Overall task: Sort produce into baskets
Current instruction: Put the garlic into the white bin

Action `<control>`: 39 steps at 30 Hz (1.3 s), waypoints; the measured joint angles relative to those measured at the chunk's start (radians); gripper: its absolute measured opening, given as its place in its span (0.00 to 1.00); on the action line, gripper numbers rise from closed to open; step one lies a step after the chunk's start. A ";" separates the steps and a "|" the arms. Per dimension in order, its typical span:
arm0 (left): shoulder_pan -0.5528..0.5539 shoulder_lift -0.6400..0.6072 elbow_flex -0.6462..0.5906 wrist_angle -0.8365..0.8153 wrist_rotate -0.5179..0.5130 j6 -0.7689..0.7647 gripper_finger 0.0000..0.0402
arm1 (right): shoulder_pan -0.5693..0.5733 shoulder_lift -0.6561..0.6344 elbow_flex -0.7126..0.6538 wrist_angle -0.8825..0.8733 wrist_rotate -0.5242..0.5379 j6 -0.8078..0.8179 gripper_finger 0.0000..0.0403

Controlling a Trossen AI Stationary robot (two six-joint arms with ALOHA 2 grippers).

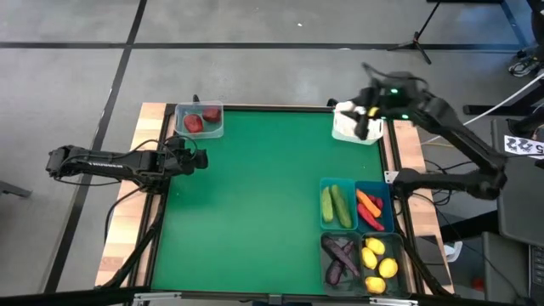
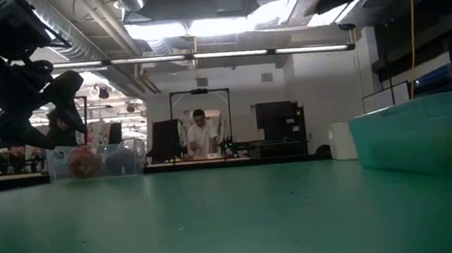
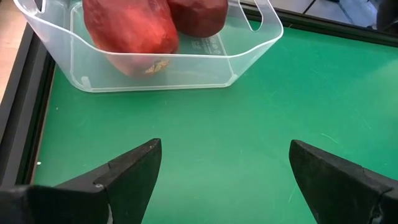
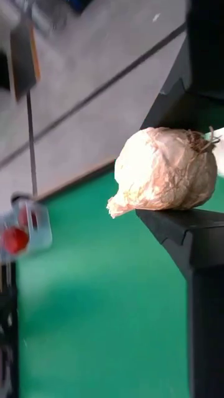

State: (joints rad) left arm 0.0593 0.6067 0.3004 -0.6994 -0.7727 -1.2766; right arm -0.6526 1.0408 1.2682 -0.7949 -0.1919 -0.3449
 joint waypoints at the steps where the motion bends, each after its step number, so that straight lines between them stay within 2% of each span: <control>1: 0.000 0.000 0.000 0.000 0.000 0.000 0.86 | -0.023 -0.035 -0.018 0.001 0.000 0.002 0.39; 8: 0.000 0.000 0.000 0.000 -0.001 0.000 0.86 | -0.172 -0.276 -0.208 0.079 0.035 0.026 0.39; 12: 0.000 0.000 0.000 0.000 -0.001 0.000 0.86 | -0.216 -0.372 -0.343 0.194 0.165 0.115 0.39; 16: 0.000 0.000 0.000 0.000 -0.003 0.000 0.86 | -0.235 -0.414 -0.479 0.341 0.297 0.274 0.39; 21: 0.000 0.000 0.000 0.000 -0.008 0.001 0.86 | -0.232 -0.405 -0.647 0.521 0.381 0.441 0.39; 27: 0.000 0.000 0.000 0.000 -0.009 0.014 0.86 | -0.232 -0.356 -0.810 0.622 0.419 0.518 0.39; 39: 0.000 0.000 0.000 0.000 -0.015 0.014 0.86 | -0.231 -0.224 -0.891 0.677 0.478 0.551 0.39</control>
State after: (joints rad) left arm 0.0595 0.6067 0.3006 -0.6994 -0.7882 -1.2621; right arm -0.8841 0.8165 0.3767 -0.1184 0.2858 0.2062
